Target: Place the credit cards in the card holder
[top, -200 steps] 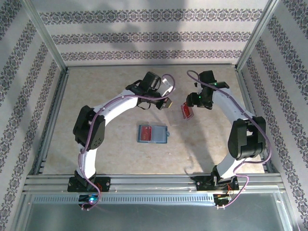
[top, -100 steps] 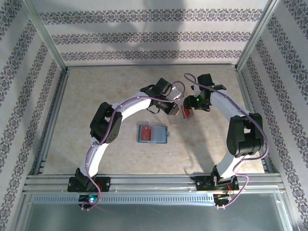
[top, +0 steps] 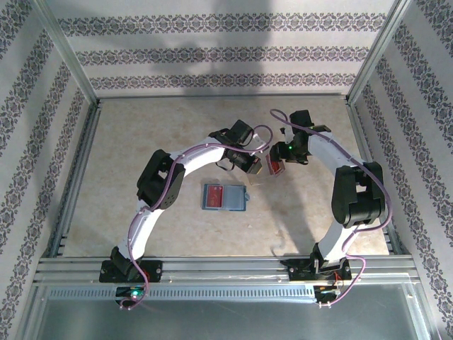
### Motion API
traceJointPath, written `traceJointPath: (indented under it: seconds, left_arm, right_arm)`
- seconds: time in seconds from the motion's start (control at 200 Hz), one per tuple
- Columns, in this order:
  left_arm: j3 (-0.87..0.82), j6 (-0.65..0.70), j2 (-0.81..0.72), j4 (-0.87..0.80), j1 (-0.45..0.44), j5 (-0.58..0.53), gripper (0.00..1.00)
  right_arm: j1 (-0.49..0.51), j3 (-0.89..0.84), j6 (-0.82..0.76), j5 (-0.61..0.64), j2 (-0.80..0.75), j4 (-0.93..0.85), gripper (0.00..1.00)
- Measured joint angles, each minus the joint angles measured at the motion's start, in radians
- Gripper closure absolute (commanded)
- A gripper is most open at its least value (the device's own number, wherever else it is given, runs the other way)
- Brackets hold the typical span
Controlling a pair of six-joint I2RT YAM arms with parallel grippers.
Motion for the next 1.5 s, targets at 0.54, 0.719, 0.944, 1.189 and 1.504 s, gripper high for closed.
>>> traceJointPath:
  seconds: [0.54,0.719,0.944,1.189,1.504]
  left_arm:
    - [-0.001,0.003,0.0,0.0,0.0,-0.005,1.0]
    - [-0.001,0.003,0.0,0.0,0.0,-0.009,1.0]
    - [-0.001,0.003,0.0,0.0,0.0,-0.009,1.0]
    - [-0.001,0.004,0.0,0.0,0.0,-0.009,1.0]
    - [-0.001,0.006,0.0,0.0,0.0,-0.01,1.0]
  right_arm:
    - [-0.002,-0.002,-0.001,0.042,0.001,-0.011,0.4]
    - [-0.002,-0.003,-0.001,0.041,0.0,-0.011,0.43]
    - [-0.002,-0.005,-0.002,0.037,-0.014,-0.021,0.48]
    - [-0.002,-0.008,-0.003,0.042,-0.039,-0.039,0.53]
    - [0.007,-0.008,-0.003,0.031,-0.045,-0.045,0.72]
